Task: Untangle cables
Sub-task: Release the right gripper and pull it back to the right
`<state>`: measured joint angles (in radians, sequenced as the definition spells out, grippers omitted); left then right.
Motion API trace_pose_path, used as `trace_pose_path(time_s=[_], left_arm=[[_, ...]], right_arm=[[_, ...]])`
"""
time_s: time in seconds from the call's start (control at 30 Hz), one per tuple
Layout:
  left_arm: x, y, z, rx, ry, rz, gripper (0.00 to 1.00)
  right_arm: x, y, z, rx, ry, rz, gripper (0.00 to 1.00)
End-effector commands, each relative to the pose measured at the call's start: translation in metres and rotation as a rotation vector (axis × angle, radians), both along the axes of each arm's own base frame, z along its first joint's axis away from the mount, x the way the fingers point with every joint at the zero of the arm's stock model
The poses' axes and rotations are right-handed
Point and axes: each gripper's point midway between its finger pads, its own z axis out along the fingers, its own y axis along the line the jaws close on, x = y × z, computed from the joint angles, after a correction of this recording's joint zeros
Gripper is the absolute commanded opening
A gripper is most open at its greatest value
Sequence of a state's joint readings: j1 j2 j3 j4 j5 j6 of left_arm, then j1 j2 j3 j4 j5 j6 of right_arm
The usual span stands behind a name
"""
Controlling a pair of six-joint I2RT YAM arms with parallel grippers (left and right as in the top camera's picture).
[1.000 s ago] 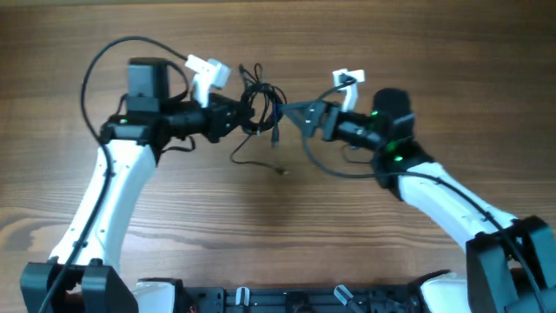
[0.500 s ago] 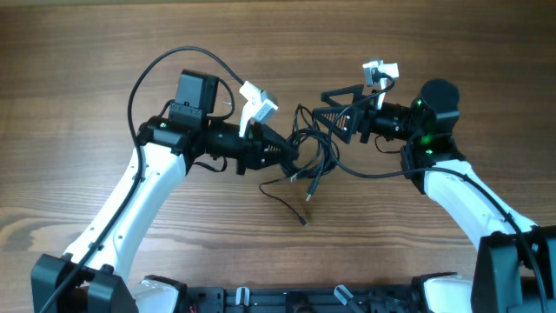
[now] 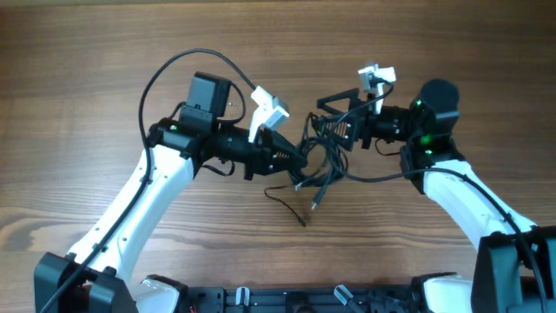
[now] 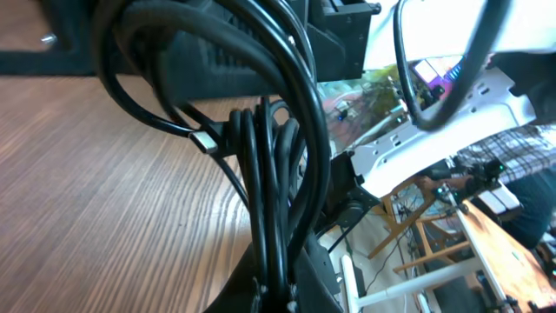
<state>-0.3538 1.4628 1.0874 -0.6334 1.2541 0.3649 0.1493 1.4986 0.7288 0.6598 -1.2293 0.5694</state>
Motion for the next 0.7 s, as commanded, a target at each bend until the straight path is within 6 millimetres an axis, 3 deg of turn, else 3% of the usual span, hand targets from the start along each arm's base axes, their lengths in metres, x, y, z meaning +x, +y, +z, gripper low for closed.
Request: trace_pose_path(time_s=[0.0, 0.1, 0.2, 0.3, 0.37, 0.47, 0.6, 0.67], left_arm=[[-0.007, -0.009, 0.007, -0.024, -0.026, -0.038, 0.04], [-0.010, -0.017, 0.019, -0.080, -0.037, -0.074, 0.04], [-0.018, -0.023, 0.027, -0.122, -0.061, -0.123, 0.04], [-0.024, -0.025, 0.030, -0.134, -0.032, -0.144, 0.04], [-0.026, -0.025, 0.032, -0.145, -0.027, -0.154, 0.04], [-0.025, -0.025, 0.032, -0.146, -0.026, -0.154, 0.04], [-0.025, -0.025, 0.032, -0.145, -0.024, -0.153, 0.04], [-0.022, -0.025, 0.029, -0.126, -0.031, -0.136, 0.04]], right_arm=[[0.001, 0.006, 0.008, -0.008, -0.061, -0.013, 0.90], [0.016, 0.002, 0.002, -0.029, -0.033, -0.107, 0.89], [0.031, -0.005, -0.015, -0.086, -0.011, -0.210, 0.82], [0.064, -0.034, -0.055, -0.233, 0.094, -0.475, 0.80], [0.078, -0.058, -0.066, -0.281, 0.125, -0.603, 0.81], [0.090, -0.092, -0.067, -0.278, 0.150, -0.700, 0.81], [0.105, -0.172, -0.063, -0.142, 0.313, -0.901, 0.87], [0.101, -0.172, -0.059, -0.122, 0.308, -0.855, 0.96]])
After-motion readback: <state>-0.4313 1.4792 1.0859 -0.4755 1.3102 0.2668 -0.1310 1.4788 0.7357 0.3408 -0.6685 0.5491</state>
